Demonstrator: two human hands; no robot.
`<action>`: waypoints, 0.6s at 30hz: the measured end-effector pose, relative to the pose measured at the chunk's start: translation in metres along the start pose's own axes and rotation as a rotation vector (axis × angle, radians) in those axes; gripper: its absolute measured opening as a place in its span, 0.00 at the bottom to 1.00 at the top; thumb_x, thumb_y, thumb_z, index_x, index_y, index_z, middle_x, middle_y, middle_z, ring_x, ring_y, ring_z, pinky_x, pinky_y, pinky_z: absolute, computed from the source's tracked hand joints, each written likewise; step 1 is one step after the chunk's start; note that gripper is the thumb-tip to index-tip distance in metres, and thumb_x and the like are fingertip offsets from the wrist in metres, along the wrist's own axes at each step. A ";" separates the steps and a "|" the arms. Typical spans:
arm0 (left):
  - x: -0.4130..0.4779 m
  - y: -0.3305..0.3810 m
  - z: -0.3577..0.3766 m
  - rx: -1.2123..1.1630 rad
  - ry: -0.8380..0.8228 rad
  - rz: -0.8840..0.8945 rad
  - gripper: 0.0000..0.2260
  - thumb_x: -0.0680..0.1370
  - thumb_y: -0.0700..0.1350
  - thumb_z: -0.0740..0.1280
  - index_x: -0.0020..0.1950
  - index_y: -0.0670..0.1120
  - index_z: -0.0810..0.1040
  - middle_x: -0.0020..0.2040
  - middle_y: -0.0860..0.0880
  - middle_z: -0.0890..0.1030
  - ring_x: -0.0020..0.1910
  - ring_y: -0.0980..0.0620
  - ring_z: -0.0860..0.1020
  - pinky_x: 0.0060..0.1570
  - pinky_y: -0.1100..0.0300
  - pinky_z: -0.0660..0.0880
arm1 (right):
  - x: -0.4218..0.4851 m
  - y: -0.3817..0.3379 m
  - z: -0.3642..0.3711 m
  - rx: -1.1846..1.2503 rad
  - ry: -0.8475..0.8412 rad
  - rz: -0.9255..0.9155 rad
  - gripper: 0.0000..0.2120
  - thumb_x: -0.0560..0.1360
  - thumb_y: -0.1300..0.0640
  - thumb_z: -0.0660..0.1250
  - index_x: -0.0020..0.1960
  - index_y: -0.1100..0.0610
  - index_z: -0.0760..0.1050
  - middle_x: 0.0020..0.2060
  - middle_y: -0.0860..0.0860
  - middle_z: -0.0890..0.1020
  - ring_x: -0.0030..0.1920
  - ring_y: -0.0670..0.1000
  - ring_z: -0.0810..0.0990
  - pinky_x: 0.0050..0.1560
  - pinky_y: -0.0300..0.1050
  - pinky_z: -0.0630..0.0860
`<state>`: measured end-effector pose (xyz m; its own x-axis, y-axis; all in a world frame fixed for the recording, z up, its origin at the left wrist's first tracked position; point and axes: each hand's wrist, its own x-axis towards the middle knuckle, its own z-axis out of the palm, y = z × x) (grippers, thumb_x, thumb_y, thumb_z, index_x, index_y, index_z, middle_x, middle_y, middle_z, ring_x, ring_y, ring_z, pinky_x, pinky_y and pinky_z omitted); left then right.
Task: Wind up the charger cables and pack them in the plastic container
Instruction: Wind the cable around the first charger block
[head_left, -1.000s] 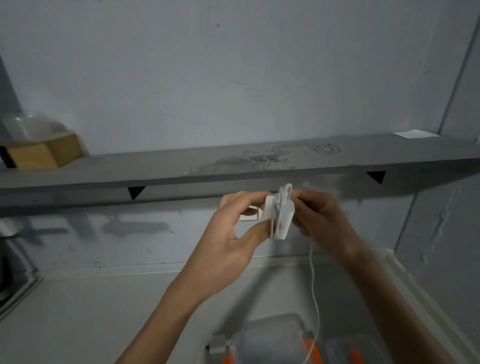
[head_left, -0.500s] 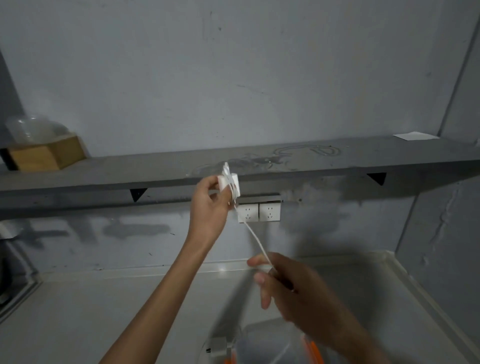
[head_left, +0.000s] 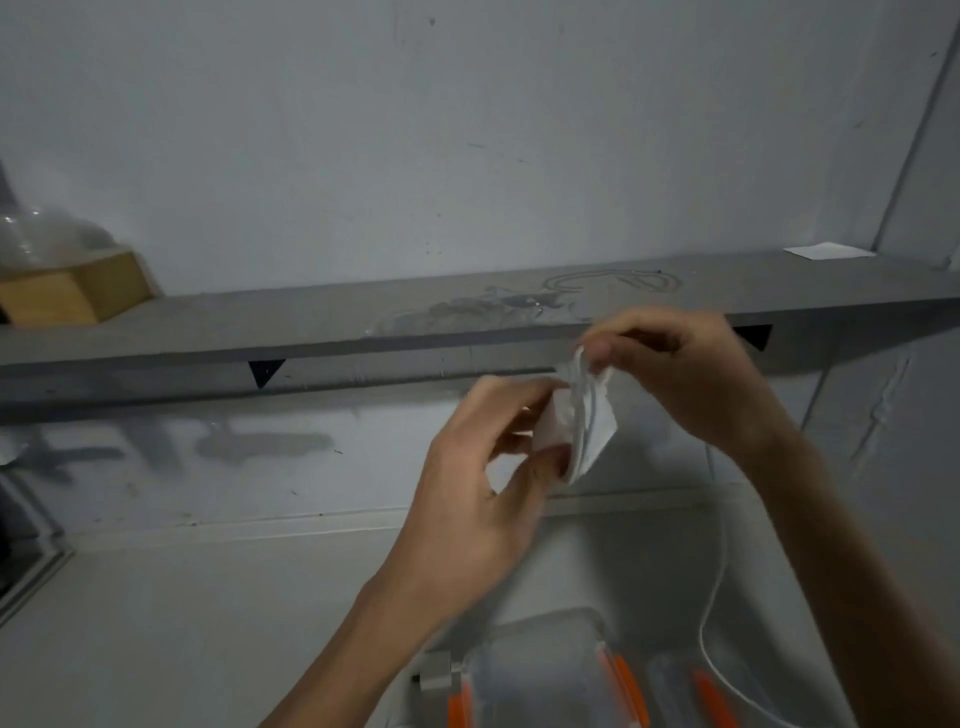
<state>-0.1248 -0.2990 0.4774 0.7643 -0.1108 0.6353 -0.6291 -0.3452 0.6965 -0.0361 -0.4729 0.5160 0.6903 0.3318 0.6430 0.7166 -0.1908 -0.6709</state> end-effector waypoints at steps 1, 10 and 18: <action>0.003 0.001 -0.001 -0.059 0.034 -0.035 0.12 0.75 0.39 0.70 0.57 0.48 0.79 0.51 0.53 0.81 0.52 0.50 0.81 0.53 0.59 0.79 | -0.003 0.009 0.010 0.079 -0.010 0.045 0.09 0.72 0.60 0.70 0.36 0.49 0.79 0.25 0.42 0.81 0.27 0.39 0.77 0.32 0.27 0.70; 0.036 -0.053 0.003 -0.415 0.396 -0.477 0.11 0.76 0.37 0.68 0.59 0.41 0.78 0.48 0.48 0.83 0.48 0.52 0.82 0.53 0.59 0.79 | -0.062 0.052 0.091 0.354 -0.017 0.462 0.11 0.80 0.57 0.62 0.44 0.54 0.81 0.25 0.49 0.78 0.20 0.45 0.64 0.20 0.33 0.60; 0.048 -0.108 -0.008 -0.031 0.445 -0.423 0.09 0.77 0.38 0.67 0.56 0.47 0.76 0.55 0.46 0.78 0.53 0.51 0.79 0.35 0.64 0.81 | -0.085 0.023 0.072 -0.087 -0.264 0.362 0.09 0.79 0.52 0.62 0.56 0.43 0.77 0.30 0.44 0.81 0.25 0.42 0.73 0.32 0.34 0.70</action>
<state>-0.0211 -0.2599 0.4351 0.8202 0.4319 0.3751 -0.2929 -0.2463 0.9239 -0.0855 -0.4395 0.4193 0.8569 0.4514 0.2488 0.4471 -0.4110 -0.7945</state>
